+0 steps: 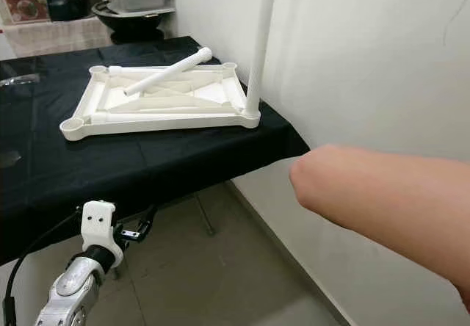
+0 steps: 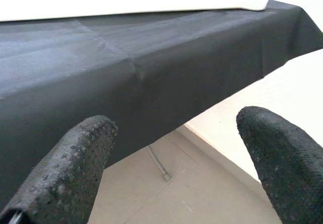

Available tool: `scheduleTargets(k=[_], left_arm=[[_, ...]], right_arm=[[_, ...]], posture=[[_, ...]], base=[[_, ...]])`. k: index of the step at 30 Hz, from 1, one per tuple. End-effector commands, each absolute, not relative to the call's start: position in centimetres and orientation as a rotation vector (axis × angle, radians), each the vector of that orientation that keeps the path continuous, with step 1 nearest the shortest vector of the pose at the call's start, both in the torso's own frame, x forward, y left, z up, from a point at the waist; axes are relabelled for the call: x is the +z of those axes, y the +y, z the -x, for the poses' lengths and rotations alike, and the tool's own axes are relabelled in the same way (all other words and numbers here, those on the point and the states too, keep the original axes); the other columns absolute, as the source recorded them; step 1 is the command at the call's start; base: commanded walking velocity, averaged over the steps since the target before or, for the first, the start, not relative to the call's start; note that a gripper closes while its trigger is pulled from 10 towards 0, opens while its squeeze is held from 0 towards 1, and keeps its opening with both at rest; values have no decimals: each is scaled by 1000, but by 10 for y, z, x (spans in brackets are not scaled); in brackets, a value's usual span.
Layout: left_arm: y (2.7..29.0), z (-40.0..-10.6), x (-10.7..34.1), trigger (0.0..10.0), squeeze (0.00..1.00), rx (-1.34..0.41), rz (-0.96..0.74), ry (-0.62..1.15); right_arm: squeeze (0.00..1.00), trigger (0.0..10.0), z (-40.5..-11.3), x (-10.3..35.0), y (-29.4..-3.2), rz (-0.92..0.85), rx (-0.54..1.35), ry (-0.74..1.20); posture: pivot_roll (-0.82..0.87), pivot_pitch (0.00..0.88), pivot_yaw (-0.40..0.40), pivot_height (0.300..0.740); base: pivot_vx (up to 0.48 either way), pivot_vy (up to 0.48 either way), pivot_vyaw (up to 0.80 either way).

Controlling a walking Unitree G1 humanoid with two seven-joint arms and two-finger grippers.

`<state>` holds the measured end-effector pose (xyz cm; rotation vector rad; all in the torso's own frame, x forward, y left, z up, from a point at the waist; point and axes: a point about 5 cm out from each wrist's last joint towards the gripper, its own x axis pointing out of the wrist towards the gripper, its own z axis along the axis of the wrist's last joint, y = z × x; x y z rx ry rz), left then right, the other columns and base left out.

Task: Building children table

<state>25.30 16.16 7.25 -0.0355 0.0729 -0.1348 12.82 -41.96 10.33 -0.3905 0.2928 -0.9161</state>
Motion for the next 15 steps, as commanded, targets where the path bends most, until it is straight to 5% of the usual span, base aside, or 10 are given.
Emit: scheduleTargets(k=[1, 15], left_arm=[[165, -251, 70, 10000, 0, -126, 38, 83], [166, -250, 70, 10000, 0, -126, 38, 84]], right_arm=[[922, 10000, -127, 97, -417, 379, -913, 315], [922, 10000, -126, 97, -414, 376, -907, 317]], posture=[[-154, 0, -61, 740], [-153, 0, -61, 740]], base=[[0, 0, 0], [0, 0, 0]])
